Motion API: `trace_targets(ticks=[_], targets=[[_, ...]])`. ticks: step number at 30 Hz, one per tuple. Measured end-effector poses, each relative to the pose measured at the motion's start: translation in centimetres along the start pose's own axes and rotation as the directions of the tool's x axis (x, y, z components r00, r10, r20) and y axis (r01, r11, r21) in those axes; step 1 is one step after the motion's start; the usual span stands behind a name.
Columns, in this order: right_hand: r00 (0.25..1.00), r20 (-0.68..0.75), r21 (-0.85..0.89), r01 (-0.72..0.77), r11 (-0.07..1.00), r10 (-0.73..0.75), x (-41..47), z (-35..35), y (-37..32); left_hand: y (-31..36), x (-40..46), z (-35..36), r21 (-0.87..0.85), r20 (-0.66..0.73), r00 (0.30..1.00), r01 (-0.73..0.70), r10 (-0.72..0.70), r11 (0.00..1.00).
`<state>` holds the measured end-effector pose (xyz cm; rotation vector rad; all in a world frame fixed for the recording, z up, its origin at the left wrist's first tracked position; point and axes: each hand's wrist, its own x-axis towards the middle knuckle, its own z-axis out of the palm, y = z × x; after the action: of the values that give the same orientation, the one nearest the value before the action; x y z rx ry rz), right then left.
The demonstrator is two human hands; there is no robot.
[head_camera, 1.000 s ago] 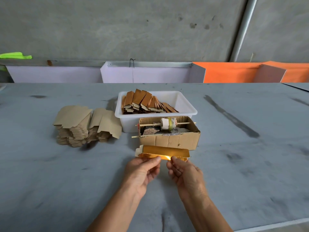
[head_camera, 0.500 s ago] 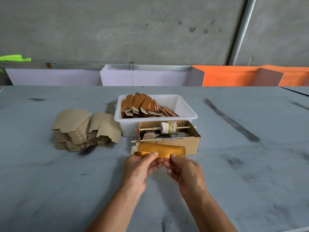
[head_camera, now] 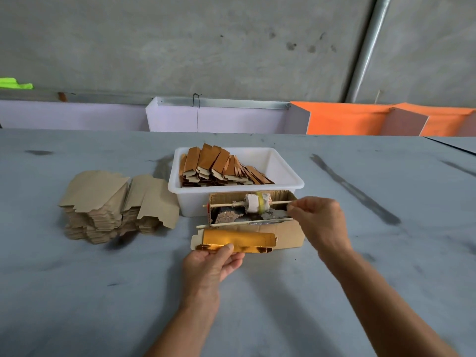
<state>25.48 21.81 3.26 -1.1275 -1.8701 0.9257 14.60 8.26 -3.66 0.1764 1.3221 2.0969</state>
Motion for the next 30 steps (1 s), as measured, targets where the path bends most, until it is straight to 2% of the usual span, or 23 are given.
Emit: trace_targets(ticks=[3,5,8,11,13,16,20,30], targets=[[0.996,0.084,-0.240,0.043,0.970,-0.024,2.3,0.7,-0.5,-0.2,0.0,0.0,0.014,0.024,0.999,-0.021,0.021,1.000],[0.981,0.191,-0.451,0.103,0.886,-0.016,3.7,1.4,-0.5,-0.2,0.0,0.0,0.025,0.033,0.999,-0.033,0.033,0.999],[0.954,0.299,-0.578,0.171,0.798,0.012,5.6,2.6,-0.4,-0.2,0.1,0.0,0.030,0.041,0.998,-0.042,0.041,0.999],[0.920,0.390,-0.740,0.331,0.586,-0.027,6.9,3.9,-0.4,-0.1,0.1,-0.1,0.051,0.051,0.997,-0.063,0.060,0.997],[0.906,0.423,-0.771,0.358,0.527,0.003,7.5,4.4,-0.4,-0.1,0.2,-0.2,0.054,0.046,0.996,-0.074,0.072,0.996],[0.904,0.424,-0.775,0.328,0.540,0.060,7.9,4.8,-0.4,0.0,0.2,-0.3,0.057,0.048,0.996,-0.083,0.080,0.995],[0.902,0.405,-0.724,0.219,0.654,0.148,7.6,5.0,-0.4,-0.1,0.1,-0.3,0.070,0.062,0.995,-0.085,0.080,0.994],[0.914,0.365,-0.620,0.094,0.779,0.180,7.0,5.0,-0.8,-0.3,0.2,-0.4,0.110,0.059,0.996,-0.079,0.073,0.991]])
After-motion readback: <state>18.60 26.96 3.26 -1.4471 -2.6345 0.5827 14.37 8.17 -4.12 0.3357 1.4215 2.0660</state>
